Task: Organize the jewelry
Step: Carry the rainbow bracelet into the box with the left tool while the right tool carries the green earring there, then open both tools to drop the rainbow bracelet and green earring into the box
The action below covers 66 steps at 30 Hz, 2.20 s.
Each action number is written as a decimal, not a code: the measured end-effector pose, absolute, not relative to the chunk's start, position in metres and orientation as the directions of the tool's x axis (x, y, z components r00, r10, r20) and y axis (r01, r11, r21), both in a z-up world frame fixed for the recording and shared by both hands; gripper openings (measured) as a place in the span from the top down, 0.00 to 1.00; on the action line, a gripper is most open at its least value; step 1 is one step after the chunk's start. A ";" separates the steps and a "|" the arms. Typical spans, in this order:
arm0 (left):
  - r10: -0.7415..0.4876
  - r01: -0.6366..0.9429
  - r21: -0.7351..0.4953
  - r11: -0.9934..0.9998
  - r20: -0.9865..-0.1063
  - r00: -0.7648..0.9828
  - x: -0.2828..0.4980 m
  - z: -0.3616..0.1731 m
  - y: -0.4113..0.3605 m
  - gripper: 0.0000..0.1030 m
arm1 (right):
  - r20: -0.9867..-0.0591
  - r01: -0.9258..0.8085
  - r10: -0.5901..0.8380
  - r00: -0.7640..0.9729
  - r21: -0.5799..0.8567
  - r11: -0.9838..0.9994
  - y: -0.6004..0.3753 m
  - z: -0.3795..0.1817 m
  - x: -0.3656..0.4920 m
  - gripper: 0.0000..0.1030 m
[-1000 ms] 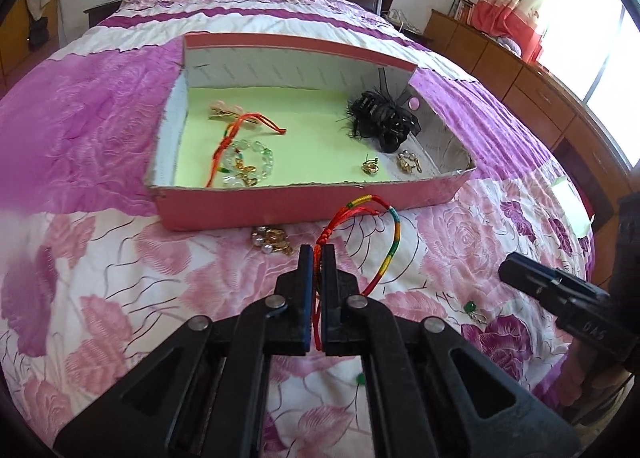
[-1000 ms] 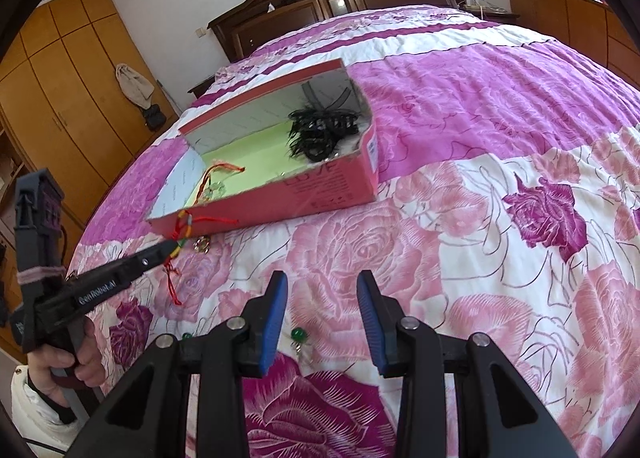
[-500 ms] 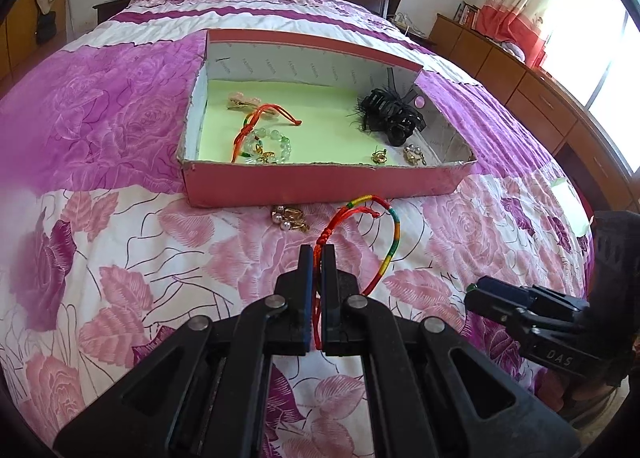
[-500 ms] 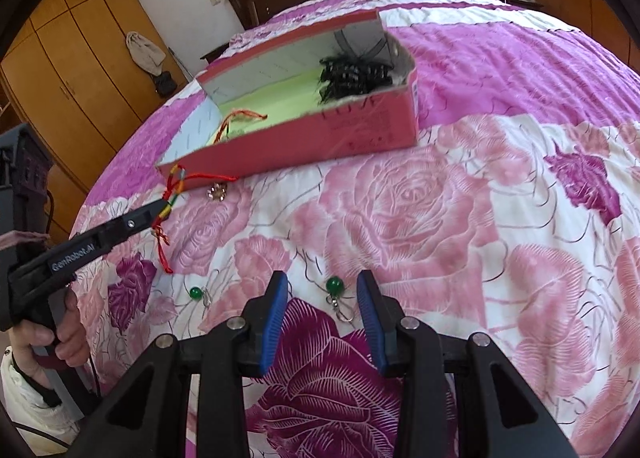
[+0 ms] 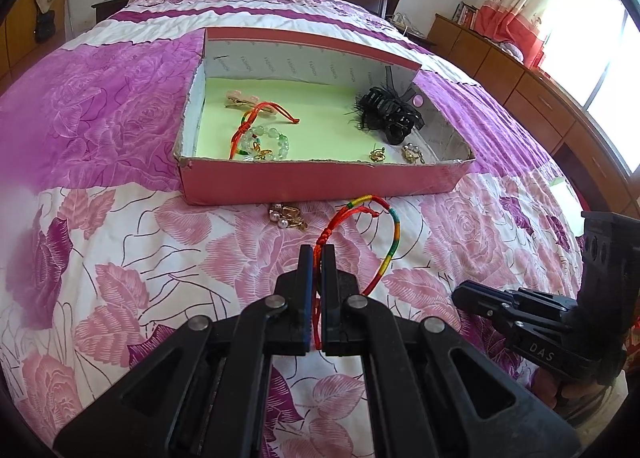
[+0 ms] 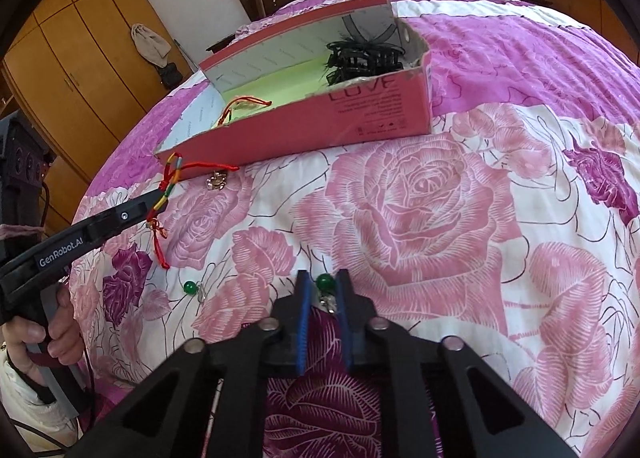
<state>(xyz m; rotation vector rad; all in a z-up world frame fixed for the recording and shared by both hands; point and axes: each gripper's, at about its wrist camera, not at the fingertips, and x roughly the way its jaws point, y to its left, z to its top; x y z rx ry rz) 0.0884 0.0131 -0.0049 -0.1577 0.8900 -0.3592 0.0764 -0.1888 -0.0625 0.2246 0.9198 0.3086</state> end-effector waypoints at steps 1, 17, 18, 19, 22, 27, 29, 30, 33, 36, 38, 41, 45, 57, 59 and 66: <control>-0.370 0.240 -0.282 0.929 -0.730 0.575 0.088 -0.005 0.013 1.00 | -0.743 -0.164 0.357 0.566 0.323 0.932 -0.189 -0.063 0.077 0.88; -0.341 0.229 -0.254 0.940 -0.647 0.682 0.081 0.024 0.015 1.00 | -0.573 -0.230 0.378 0.727 0.316 0.921 -0.189 -0.017 0.059 0.89; -0.339 0.229 -0.251 0.940 -0.637 0.692 0.080 0.026 0.015 1.00 | -0.555 -0.232 0.377 0.741 0.316 0.920 -0.190 -0.013 0.058 0.89; -0.336 0.228 -0.249 0.941 -0.625 0.705 0.079 0.028 0.016 1.00 | -0.540 -0.233 0.375 0.754 0.315 0.920 -0.191 -0.009 0.058 0.89; -0.328 0.229 -0.238 0.944 -0.594 0.735 0.079 0.035 0.016 1.00 | -0.501 -0.232 0.365 0.785 0.308 0.923 -0.192 0.001 0.058 0.89; -0.322 0.238 -0.219 0.946 -0.545 0.774 0.081 0.042 0.014 1.00 | -0.460 -0.238 0.361 0.812 0.303 0.923 -0.191 0.013 0.068 0.89; -0.312 0.236 -0.209 0.949 -0.525 0.791 0.083 0.044 0.013 1.00 | -0.442 -0.238 0.355 0.824 0.299 0.924 -0.189 0.017 0.073 0.89; -0.306 0.231 -0.205 0.951 -0.515 0.801 0.084 0.045 0.013 1.00 | -0.434 -0.239 0.356 0.828 0.302 0.923 -0.189 0.018 0.074 0.89; -0.290 0.224 -0.192 0.956 -0.477 0.829 0.088 0.047 0.012 1.00 | -0.399 -0.240 0.351 0.847 0.302 0.923 -0.188 0.025 0.080 0.89; -0.286 0.223 -0.188 0.956 -0.454 0.844 0.094 0.049 0.012 1.00 | -0.374 -0.239 0.334 0.865 0.278 0.930 -0.184 0.031 0.087 0.89; -0.281 0.220 -0.185 0.958 -0.445 0.850 0.099 0.049 0.012 1.00 | -0.363 -0.240 0.330 0.871 0.271 0.932 -0.181 0.033 0.092 0.89; -0.266 0.211 -0.173 0.962 -0.424 0.866 0.106 0.049 0.011 1.00 | -0.345 -0.234 0.314 0.884 0.254 0.938 -0.178 0.037 0.102 0.89; -0.238 0.193 -0.151 0.969 -0.392 0.889 0.116 0.049 0.010 1.00 | -0.328 -0.222 0.289 0.899 0.228 0.948 -0.174 0.040 0.118 0.89; -0.162 0.117 -0.126 0.985 -0.447 0.880 0.154 0.017 0.012 1.00 | -0.420 -0.161 0.223 0.880 0.178 0.971 -0.172 0.013 0.180 0.89; -0.157 0.104 -0.137 0.985 -0.478 0.864 0.160 0.010 0.015 1.00 | -0.454 -0.151 0.220 0.864 0.182 0.972 -0.172 0.005 0.187 0.89; -0.163 0.077 -0.169 0.983 -0.584 0.796 0.178 -0.008 0.018 1.00 | -0.541 -0.128 0.203 0.816 0.173 0.977 -0.172 -0.016 0.207 0.89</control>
